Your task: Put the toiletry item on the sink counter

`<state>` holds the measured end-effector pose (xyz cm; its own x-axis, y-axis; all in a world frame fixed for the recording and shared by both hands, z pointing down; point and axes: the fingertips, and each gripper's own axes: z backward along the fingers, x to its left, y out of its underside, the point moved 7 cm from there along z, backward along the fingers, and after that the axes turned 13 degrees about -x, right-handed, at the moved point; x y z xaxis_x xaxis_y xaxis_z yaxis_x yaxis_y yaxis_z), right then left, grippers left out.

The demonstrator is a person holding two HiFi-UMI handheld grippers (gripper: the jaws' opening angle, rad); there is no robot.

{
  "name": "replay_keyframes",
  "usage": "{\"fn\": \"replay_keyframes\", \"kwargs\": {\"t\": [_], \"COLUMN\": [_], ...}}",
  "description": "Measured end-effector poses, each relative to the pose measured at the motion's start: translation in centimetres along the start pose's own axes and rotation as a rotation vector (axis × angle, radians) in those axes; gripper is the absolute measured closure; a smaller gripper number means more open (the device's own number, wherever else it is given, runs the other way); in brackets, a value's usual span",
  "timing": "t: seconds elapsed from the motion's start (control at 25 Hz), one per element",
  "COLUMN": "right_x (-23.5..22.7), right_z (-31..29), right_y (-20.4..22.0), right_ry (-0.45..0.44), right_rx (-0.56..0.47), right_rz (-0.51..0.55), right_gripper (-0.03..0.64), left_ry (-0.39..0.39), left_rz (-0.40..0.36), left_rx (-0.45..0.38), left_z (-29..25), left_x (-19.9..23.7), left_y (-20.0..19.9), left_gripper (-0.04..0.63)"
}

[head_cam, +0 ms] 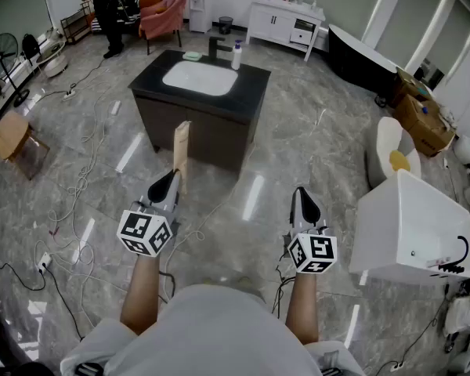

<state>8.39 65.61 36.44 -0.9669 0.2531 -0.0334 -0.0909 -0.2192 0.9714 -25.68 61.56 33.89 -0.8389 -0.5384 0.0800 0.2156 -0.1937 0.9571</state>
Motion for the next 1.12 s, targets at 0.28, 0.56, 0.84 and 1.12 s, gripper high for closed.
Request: {"fn": "replay_keyframes", "kwargs": {"t": [0.28, 0.56, 0.84, 1.12], "right_x": [0.9, 1.0, 0.7, -0.7], "right_z": [-0.2, -0.5, -0.8, -2.5], "right_y": [0.3, 0.2, 0.9, 1.7], "right_ry": [-0.002, 0.007, 0.011, 0.025], "right_rx": [-0.002, -0.010, -0.003, -0.006], "right_rz": [0.004, 0.043, 0.037, 0.024], "right_gripper": [0.614, 0.614, 0.614, 0.614], "left_ry": [0.000, -0.001, 0.008, 0.018], "left_rz": [0.007, 0.008, 0.023, 0.037], "left_rx": [-0.006, -0.006, -0.005, 0.013], "left_z": [0.5, 0.5, -0.1, -2.7], "left_x": [0.6, 0.4, 0.6, 1.4], "left_y": [-0.1, 0.0, 0.7, 2.2], "left_gripper": [0.597, 0.597, 0.597, 0.597]}}
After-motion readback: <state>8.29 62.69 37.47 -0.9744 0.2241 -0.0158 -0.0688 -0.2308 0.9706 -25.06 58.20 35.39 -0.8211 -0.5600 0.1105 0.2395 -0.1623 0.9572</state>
